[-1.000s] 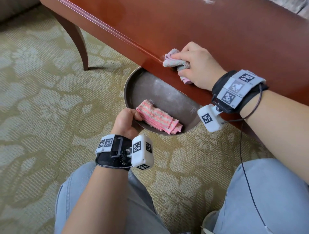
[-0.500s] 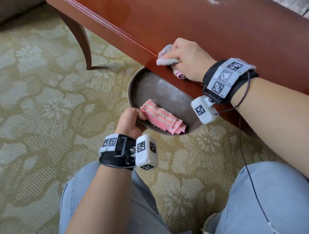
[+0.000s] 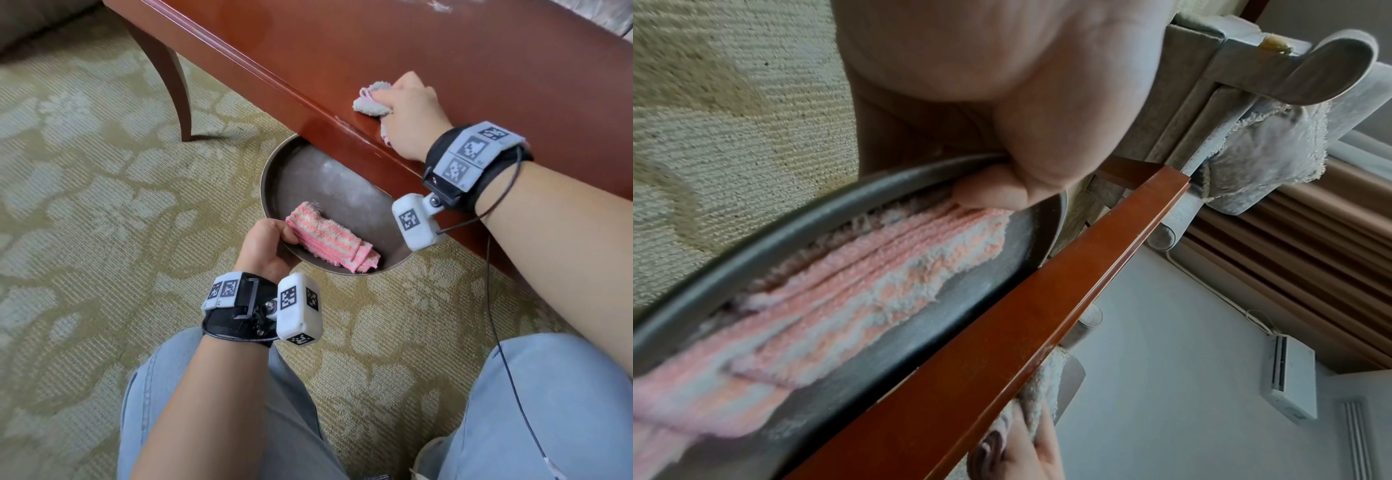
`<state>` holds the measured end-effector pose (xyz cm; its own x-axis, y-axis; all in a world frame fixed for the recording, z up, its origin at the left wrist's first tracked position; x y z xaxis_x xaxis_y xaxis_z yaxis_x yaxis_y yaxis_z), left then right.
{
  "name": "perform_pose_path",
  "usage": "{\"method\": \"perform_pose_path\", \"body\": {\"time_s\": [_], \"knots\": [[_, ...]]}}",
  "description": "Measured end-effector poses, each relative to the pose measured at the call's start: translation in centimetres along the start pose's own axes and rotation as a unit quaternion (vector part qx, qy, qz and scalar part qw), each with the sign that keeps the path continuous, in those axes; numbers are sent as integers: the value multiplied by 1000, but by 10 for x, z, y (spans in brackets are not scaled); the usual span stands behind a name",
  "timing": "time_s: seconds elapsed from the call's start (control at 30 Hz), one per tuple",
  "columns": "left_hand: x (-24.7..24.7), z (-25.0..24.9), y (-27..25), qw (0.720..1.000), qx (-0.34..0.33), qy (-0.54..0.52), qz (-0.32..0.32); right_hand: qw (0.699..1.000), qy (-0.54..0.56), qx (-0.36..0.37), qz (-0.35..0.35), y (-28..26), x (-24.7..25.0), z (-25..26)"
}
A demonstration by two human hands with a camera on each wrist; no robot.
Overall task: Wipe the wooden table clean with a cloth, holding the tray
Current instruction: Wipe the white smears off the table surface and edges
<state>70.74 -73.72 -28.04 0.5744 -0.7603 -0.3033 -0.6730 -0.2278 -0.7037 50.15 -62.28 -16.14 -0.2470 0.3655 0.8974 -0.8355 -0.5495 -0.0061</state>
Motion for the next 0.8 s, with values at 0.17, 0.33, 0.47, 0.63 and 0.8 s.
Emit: {"method": "perform_pose_path", "body": {"time_s": [0.17,0.33,0.47,0.63,0.8], "knots": [[-2,-1,-5,1000,-2,-3,-4,986,12,151,65,-14,-10,33],[-1,-1,-7,1000,-5,-10,-3,980,58,192,2,-25,-4,26],[0,0,-6,1000,-10,-10,-3,976,87,147,-137,-9,13,27],[4,2,0,1000,-3,-11,-2,979,5,196,-54,-5,2,52],[5,1,1,1000,-7,-10,-2,949,-205,232,52,-7,-25,61]]}}
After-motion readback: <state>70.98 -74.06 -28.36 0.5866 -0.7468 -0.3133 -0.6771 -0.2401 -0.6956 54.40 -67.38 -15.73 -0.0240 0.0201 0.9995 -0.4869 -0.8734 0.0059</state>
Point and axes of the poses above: each hand's wrist, its own y-axis towards the middle knuckle, its own x-axis out of the back of the hand, z = x × y, the point moved 2 cm from there along y, towards the middle knuckle, and after that the axes turned 14 degrees about y, right-handed, at the moved point
